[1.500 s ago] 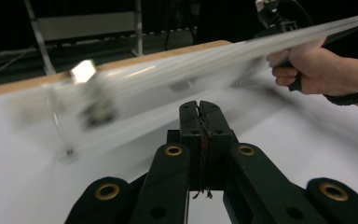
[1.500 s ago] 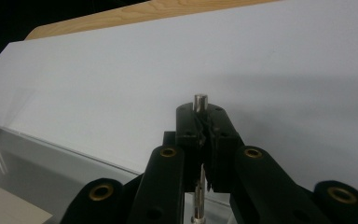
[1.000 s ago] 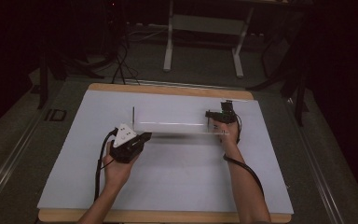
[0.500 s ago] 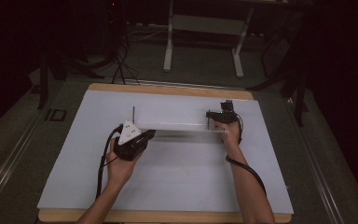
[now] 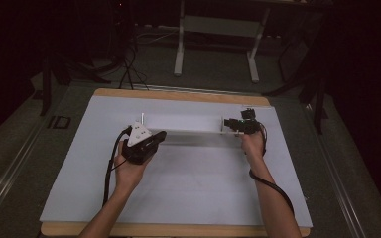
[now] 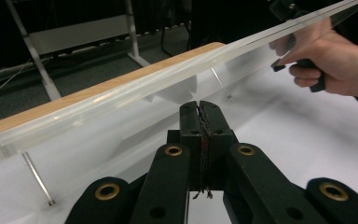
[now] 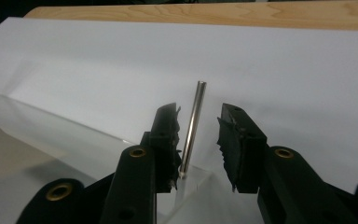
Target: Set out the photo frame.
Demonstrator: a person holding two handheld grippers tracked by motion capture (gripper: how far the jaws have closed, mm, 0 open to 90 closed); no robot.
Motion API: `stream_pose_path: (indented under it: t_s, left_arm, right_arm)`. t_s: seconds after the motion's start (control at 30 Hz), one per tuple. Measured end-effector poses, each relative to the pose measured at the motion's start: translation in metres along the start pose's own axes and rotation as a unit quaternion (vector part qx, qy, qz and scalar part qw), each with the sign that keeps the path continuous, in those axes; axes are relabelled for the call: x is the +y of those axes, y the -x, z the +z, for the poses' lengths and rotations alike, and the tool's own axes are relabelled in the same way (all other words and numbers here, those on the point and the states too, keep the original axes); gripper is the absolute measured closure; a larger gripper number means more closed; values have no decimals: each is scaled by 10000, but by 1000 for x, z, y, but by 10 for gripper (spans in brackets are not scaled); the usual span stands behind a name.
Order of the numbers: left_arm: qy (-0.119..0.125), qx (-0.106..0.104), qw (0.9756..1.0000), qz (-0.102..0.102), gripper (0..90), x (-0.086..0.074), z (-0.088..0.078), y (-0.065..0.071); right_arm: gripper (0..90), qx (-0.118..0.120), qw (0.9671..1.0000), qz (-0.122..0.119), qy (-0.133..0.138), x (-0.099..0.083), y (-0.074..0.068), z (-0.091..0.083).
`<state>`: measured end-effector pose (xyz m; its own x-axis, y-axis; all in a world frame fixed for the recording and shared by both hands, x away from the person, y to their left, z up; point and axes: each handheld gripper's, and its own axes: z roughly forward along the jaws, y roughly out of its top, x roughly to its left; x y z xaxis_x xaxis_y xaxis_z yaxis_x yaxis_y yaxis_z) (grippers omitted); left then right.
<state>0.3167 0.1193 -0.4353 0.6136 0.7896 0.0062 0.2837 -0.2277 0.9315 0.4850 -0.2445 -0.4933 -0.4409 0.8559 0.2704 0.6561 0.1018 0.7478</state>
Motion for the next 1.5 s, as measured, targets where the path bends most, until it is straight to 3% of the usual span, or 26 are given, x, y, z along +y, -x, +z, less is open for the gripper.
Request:
stream_pose_path:
  t_s: [0.27,0.53,0.93,1.17,1.3,1.5]
  left_arm:
    - [-14,15,10000,30,891,7,4,-5]
    - [-27,30,10000,31,891,13,6,-9]
    - [51,3,10000,-28,890,17,11,-15]
    - [24,27,10000,3,890,20,12,-17]
    - [33,32,10000,-24,890,21,14,-18]
    - [13,34,10000,-17,890,23,15,-21]
  right_arm:
    - [649,-52,9994,-339,-16,0,-3,-14]
    - [622,-103,9986,-521,7,-1,-5,-28]
    - [592,-251,9952,-942,-12,-8,-10,-46]
    - [594,-324,9915,-1257,-71,-15,-16,-52]
    - [584,-257,9898,-1392,-150,-19,-17,-55]
    - [564,0,9860,-1665,-58,-20,-26,-60]
